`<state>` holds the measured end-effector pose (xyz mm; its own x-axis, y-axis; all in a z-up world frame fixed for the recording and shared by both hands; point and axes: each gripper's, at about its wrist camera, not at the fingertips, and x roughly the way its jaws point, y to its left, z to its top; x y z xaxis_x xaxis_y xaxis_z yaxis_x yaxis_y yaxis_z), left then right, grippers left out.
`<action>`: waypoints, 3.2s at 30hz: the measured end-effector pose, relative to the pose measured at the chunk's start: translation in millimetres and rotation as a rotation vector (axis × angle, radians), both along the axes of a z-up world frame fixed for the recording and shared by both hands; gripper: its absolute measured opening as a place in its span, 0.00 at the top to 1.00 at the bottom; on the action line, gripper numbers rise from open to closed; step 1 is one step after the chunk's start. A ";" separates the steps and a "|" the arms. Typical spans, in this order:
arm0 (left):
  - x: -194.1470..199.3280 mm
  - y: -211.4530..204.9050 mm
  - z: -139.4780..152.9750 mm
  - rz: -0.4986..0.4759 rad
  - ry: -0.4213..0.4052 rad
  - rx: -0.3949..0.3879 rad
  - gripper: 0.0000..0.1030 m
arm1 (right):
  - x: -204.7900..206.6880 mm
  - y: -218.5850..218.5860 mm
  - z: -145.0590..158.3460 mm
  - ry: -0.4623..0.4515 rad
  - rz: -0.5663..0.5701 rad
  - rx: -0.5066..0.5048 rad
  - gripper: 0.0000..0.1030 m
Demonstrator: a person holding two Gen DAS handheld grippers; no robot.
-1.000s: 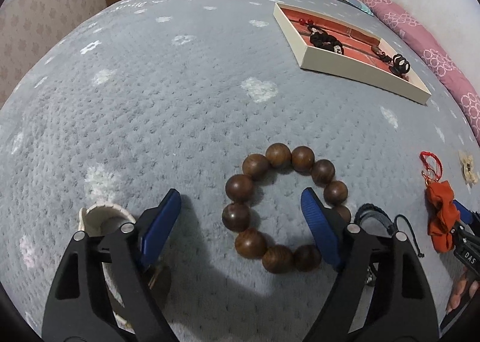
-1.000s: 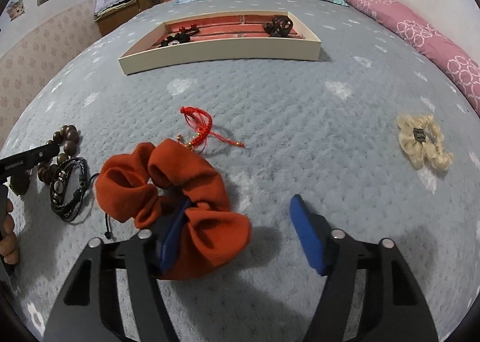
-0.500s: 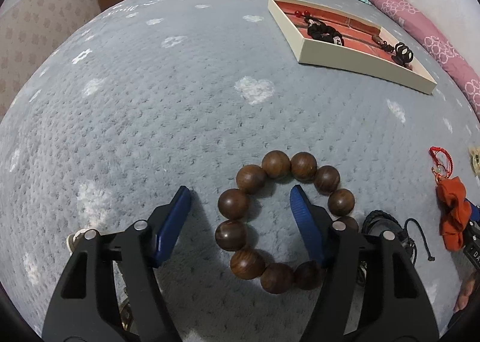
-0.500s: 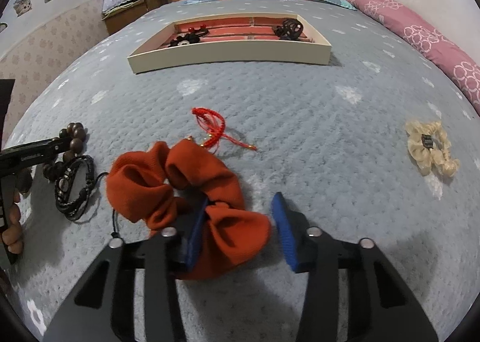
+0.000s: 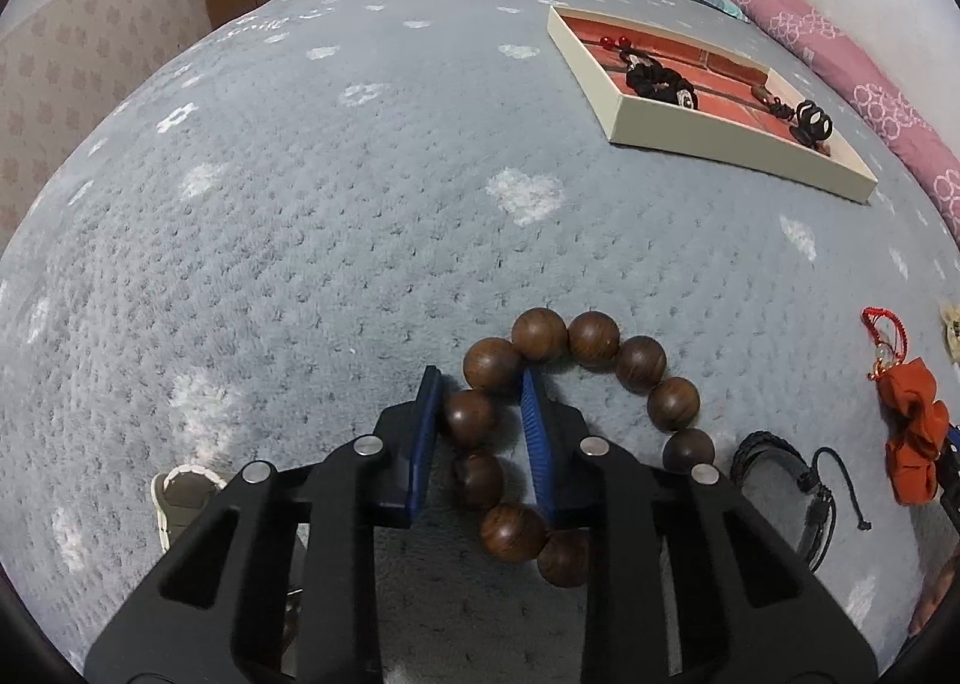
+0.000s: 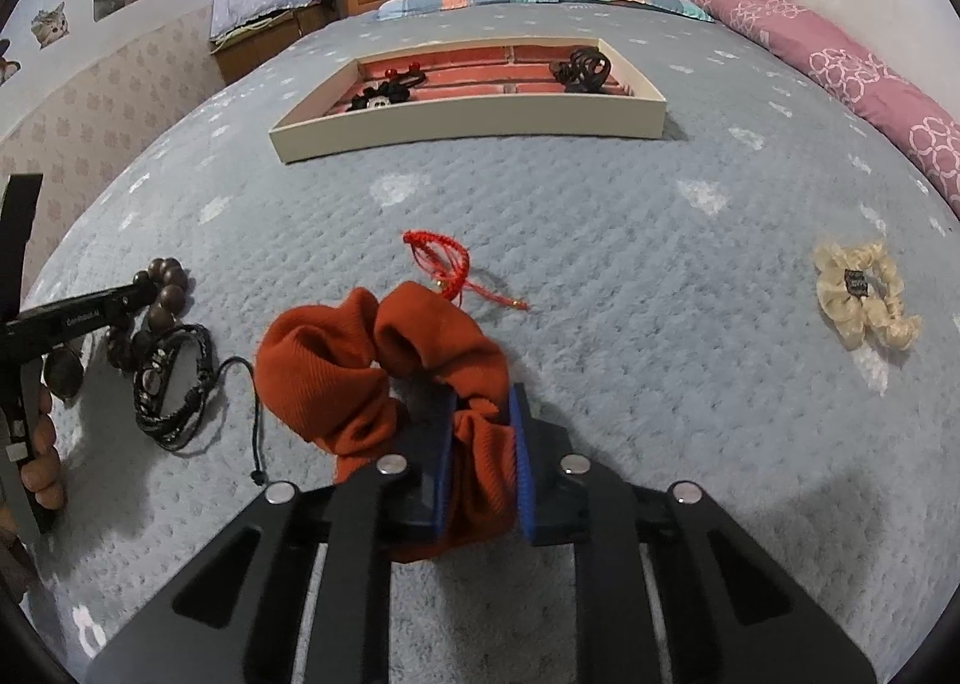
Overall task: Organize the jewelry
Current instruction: 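Grasp the brown wooden bead bracelet with the left tool while the right tool grasps the orange scrunchie, then carry the bead bracelet with the left tool into the tray while the right tool places the orange scrunchie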
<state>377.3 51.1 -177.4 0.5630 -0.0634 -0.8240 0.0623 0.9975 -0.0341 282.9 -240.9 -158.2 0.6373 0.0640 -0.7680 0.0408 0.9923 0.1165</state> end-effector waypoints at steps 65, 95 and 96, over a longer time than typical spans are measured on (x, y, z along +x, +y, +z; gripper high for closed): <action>210.5 -178.5 121.5 -0.140 -0.259 0.023 0.83 | 282.8 -73.0 85.7 -0.147 -0.113 -0.027 0.85; 272.7 -160.8 82.2 -0.081 -0.119 0.069 0.34 | 340.1 -108.3 59.4 -0.014 -0.161 -0.001 0.36; 266.0 -158.5 90.1 -0.082 -0.135 0.064 0.32 | 331.9 -111.1 67.2 -0.027 -0.160 0.012 0.32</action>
